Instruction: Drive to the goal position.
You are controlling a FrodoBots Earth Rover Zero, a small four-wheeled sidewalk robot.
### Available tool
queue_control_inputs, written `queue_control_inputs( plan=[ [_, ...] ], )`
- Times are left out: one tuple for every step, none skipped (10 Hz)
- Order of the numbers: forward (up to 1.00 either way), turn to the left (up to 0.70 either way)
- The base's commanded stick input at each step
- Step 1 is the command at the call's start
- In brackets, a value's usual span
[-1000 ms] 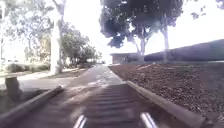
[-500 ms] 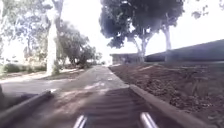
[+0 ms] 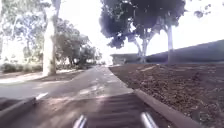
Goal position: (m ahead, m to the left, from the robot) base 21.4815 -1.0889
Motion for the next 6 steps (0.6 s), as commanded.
queue_control_inputs(
  plan=[
    [1.00,0.00],
    [1.00,0.21],
    [1.00,0.34],
    [1.00,0.00],
    [1.00,0.00],
    [1.00,0.00]
  ],
)
